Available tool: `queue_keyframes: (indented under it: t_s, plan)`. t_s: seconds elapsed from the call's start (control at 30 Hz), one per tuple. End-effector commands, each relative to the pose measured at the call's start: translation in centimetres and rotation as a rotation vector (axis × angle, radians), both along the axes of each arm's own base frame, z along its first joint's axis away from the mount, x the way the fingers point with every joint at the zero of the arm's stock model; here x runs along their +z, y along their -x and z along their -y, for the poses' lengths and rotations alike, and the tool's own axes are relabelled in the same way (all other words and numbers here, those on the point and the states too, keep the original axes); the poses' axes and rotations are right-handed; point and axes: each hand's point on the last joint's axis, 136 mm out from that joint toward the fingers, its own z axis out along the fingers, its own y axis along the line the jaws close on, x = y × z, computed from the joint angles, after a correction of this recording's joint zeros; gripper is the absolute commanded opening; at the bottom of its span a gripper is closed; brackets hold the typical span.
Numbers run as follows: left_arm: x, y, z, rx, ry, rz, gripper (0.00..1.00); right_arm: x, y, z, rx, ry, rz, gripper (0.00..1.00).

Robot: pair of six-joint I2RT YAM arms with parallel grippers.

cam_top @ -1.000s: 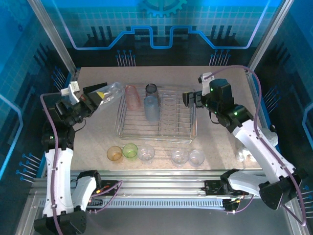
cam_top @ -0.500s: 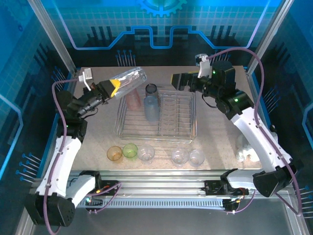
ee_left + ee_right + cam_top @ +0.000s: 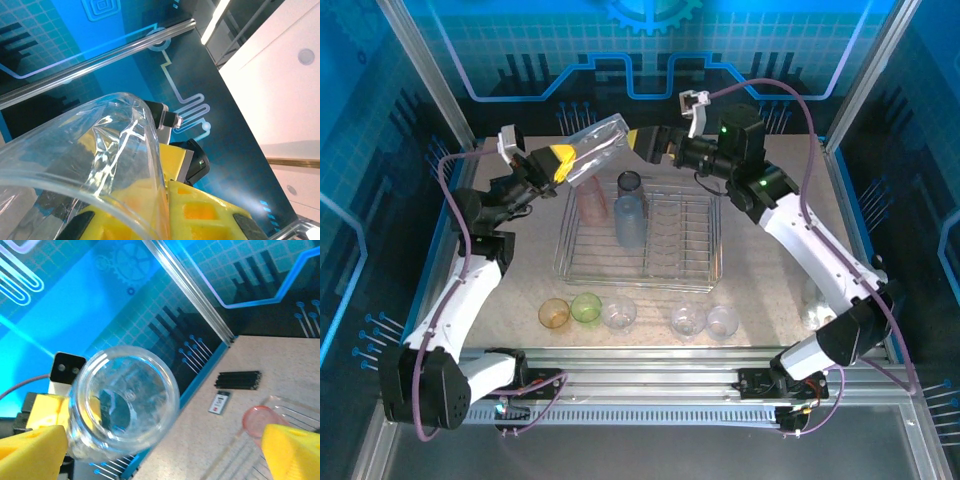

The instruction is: Load the cups into the dish rack

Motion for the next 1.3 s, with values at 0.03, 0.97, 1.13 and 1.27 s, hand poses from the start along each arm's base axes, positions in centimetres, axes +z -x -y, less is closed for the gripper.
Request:
queue_keyframes:
  t_s: [0.03,0.97,1.13,1.27]
  plan:
    - [2.0,1.5,0.5,-0.025,0.033,0.103,0.0,3.7,0.7,-1.6,0.069,-0.094,0.07,1.0]
    - [0.9,0.1,1.1,-0.034,0.054,0.078,0.0,3.4,1.1,-5.4,0.208,-0.175,0.022,0.6]
    - [0.3,-0.4,1.3,-0.04,0.055,0.066,0.0,2.8,1.0,-6.1,0.21,-0.158,0.013,0.53]
    - [-0.4,-0.8,1.3,-0.041,0.056,0.048,0.04,2.6,0.8,-6.0,0.192,-0.144,0.015,0.42]
